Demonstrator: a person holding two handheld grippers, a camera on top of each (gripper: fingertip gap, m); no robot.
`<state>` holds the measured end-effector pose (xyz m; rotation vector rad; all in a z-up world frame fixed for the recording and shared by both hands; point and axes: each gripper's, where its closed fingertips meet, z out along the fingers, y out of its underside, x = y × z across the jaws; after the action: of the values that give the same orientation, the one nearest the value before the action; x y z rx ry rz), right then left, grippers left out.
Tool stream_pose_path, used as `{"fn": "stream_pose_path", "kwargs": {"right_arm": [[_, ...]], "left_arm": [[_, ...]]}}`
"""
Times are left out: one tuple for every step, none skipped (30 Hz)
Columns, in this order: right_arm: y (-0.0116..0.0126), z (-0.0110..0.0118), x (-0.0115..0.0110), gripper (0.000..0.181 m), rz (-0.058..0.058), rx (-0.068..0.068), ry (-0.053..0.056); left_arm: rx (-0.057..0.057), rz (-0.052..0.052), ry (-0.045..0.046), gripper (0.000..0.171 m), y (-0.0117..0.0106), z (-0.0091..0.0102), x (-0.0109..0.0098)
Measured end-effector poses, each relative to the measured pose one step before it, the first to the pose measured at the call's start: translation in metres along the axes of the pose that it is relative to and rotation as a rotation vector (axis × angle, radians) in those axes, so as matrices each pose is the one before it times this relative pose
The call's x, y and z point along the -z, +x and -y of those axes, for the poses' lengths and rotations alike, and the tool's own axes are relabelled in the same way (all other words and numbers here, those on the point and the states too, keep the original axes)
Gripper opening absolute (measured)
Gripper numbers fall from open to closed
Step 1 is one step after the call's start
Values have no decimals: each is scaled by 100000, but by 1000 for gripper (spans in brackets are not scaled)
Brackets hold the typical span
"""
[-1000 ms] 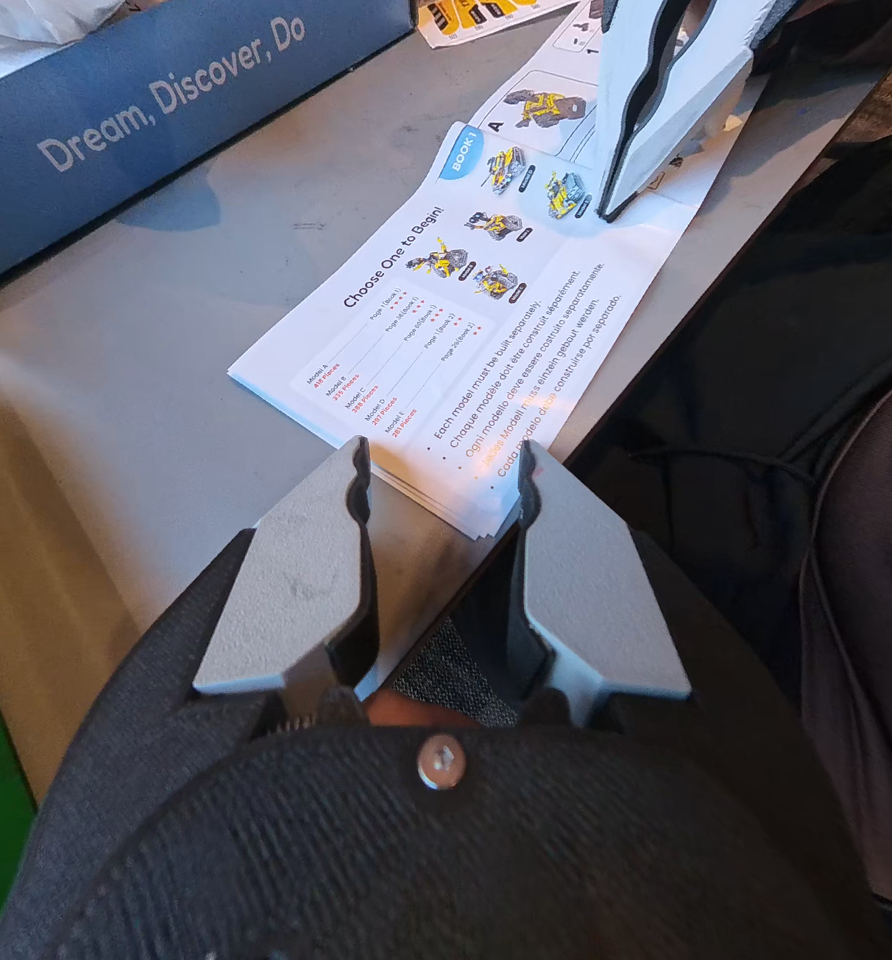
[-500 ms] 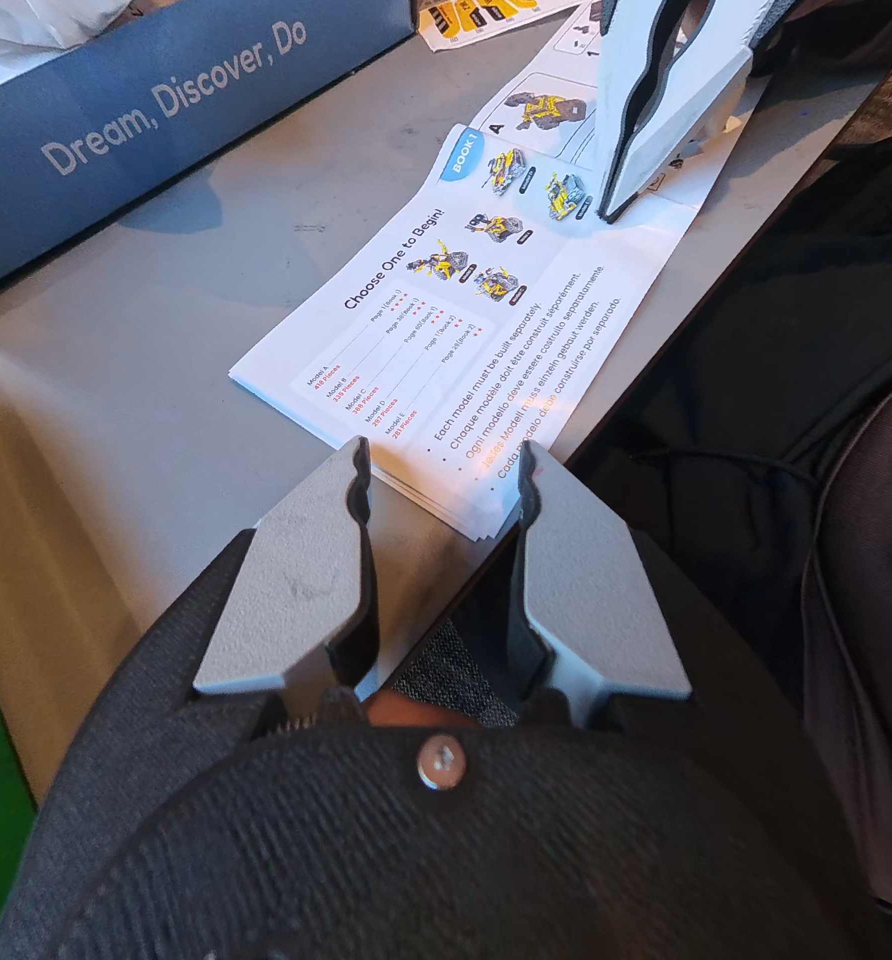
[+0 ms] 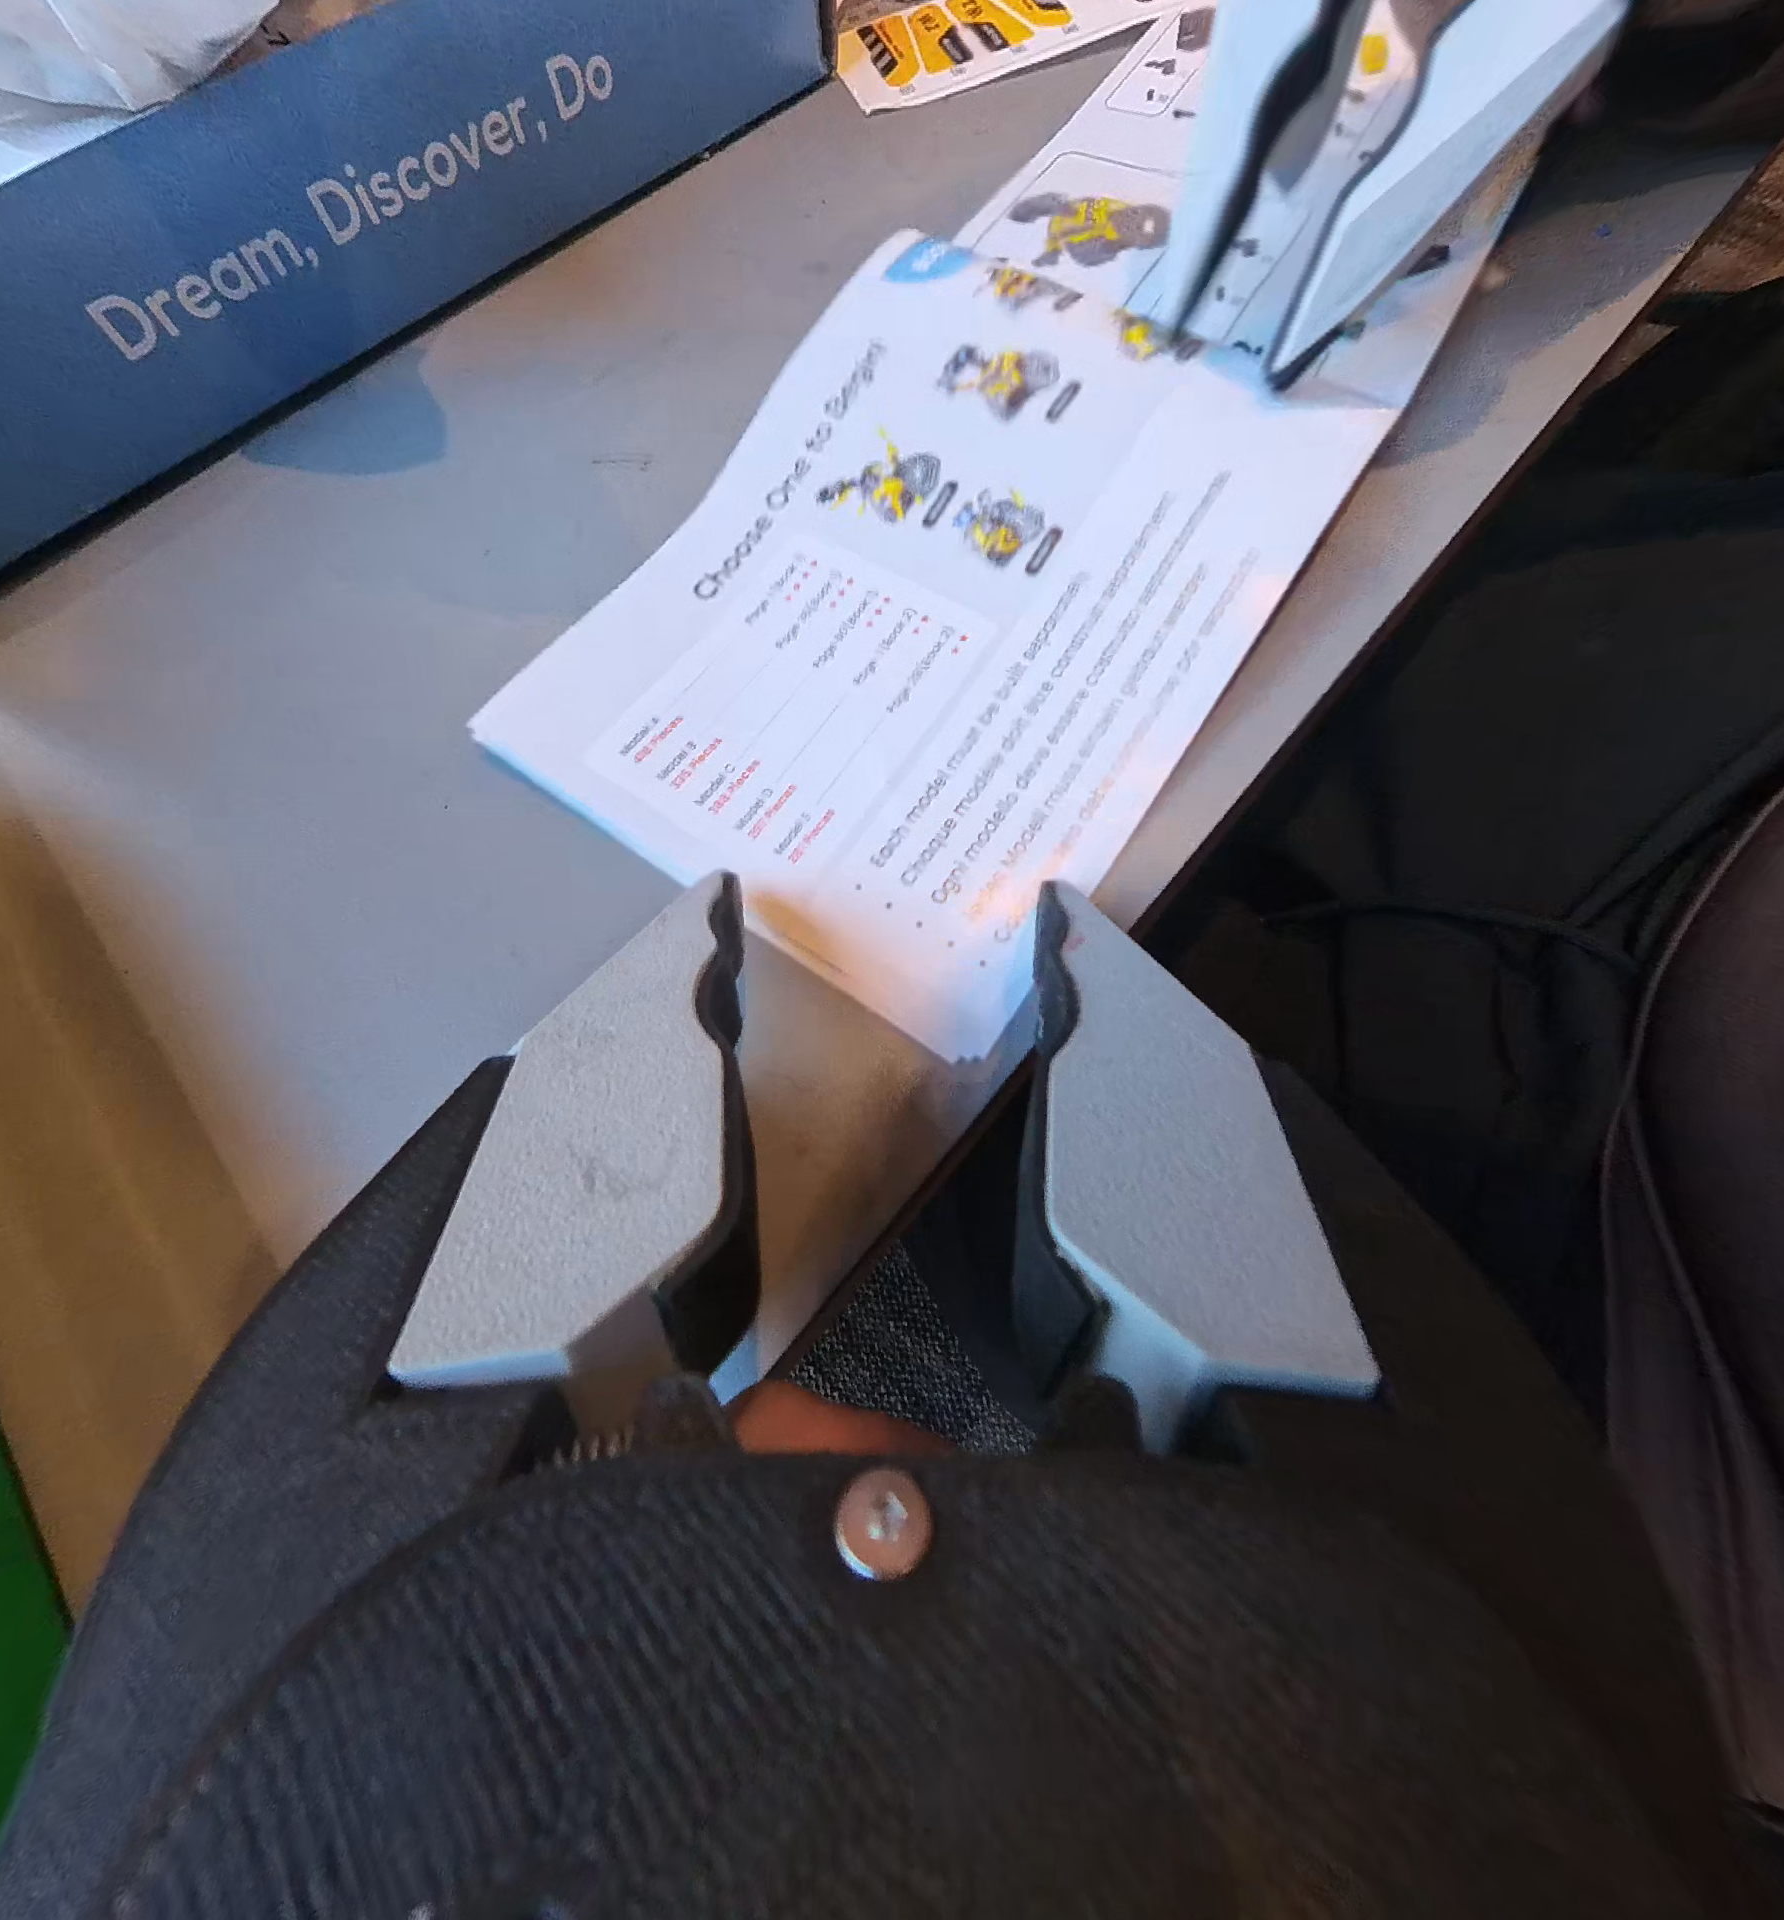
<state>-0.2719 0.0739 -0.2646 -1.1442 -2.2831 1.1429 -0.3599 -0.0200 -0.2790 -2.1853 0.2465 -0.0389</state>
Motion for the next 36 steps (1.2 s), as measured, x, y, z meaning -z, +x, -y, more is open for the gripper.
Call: {"fn": "stream_pose_path", "kwargs": {"right_arm": [[220, 411, 401, 38, -4340, 2490, 2206], [-22, 61, 175, 43, -2328, 1601, -873], [-249, -184, -85, 50, -541, 448, -2967], [-393, -203, -358, 64, 259, -645, -3119], [-541, -86, -545, 75, 749, -1239, -2270], [-533, 85, -593, 78, 100, -658, -903], [-487, 123, -559, 74, -688, 417, -412], [-495, -126, -566, 69, -460, 906, -1812], [-386, -366, -559, 68, -686, 874, -3116], [-134, -83, -324, 67, -2046, 1270, -1320], [-29, 71, -125, 67, -2217, 876, -410], [-151, 15, -90, 70, -1033, 40, -659], [-265, 29, -56, 75, -149, -402, -306], [-303, 14, -49, 78, -60, -199, -259], [-276, 20, -11, 77, -558, 519, -187], [-195, -1, -11, 74, -1269, 868, -239], [-76, -42, -30, 73, -2064, 999, -487], [-23, -82, -49, 72, -2648, 1602, -785], [15, -129, -73, 69, -3323, 2723, -1122], [51, -154, -92, 65, -4147, 3917, -1409], [99, -159, -111, 61, -5022, 4672, -1583], [86, -151, -119, 59, -5369, 4972, -1682], [47, -128, -130, 57, -5255, 5238, -1673], [-46, -63, -90, 56, -4525, 5312, -1197], [-137, 49, -7, 53, -3416, 4497, -417], [-147, 121, 87, 50, -2342, 3259, 190], [-128, 166, 129, 45, -1376, 2154, 550], [-89, 227, 190, 39, -526, 681, 976], [-59, 286, 241, 32, 353, -952, 1559], [-72, 367, 289, 23, 1325, -2081, 2315], [-7, 395, 315, 13, 1526, -3201, 2811], [64, 291, 245, 10, 1702, -4530, 2457], [77, 180, 165, 9, 2053, -5564, 2353], [238, 192, 192, 1, 1472, -6272, 2866], [472, 351, 333, 0, 285, -6358, 3967], [597, 534, 452, 0, -77, -6458, 4465]], "left_arm": [[29, 88, -80, 54, -2, -12, -9], [-37, 198, -113, 55, 7, -4, -5], [223, 91, -145, 55, 7, -2, -15], [222, -98, -191, 55, 13, -3, -3], [150, -129, -417, 55, 20, -27, 3], [896, -381, -719, 54, 38, -56, 51], [1200, -598, -979, 53, 62, -93, 88], [1738, -957, -806, 53, 110, -88, 135], [2345, -1268, 346, 53, 191, 44, 212], [2394, -1292, 1643, 53, 267, 233, 317], [2193, -1218, 2387, 53, 342, 338, 406], [2086, -985, 2790, 53, 383, 374, 452], [1497, 1370, 3122, 50, 79, 367, 481], [1262, 6467, 3641, 42, -650, 324, 570], [1306, 8419, 3324, 39, -945, 69, 647], [1362, 5624, 1470, 36, -577, -315, 581], [1956, 2541, -798, 35, -184, -644, 460], [2158, 1060, -2272, 36, 32, -857, 341], [1366, 726, -2884, 38, 114, -876, 264], [499, 996, -2534, 40, 148, -720, 242], [-284, 576, -1784, 42, 262, -522, 260], [-469, -55, -919, 43, 329, -322, 271], [48, -329, -245, 43, 297, -173, 255], [742, -154, -164, 42, 167, -117, 230], [903, 184, -344, 42, 39, -107, 179], [539, 580, -335, 42, -38, -92, 140], [249, 809, -571, 41, -88, -144, 96], [173, 425, -1102, 41, -14, -238, 38], [107, -449, -1203, 41, 142, -283, 17], [43, -1169, -1121, 41, 262, -326, -2], [241, -997, -1129, 41, 204, -361, 12], [318, -965, -730, 41, 171, -299, 43], [473, -729, 133, 42, 68, -178, 134], [407, 201, 480, 42, -145, -83, 209], [230, 1843, 1128, 42, -453, 91, 282], [370, 2263, 2393, 41, -518, 358, 333]]}}
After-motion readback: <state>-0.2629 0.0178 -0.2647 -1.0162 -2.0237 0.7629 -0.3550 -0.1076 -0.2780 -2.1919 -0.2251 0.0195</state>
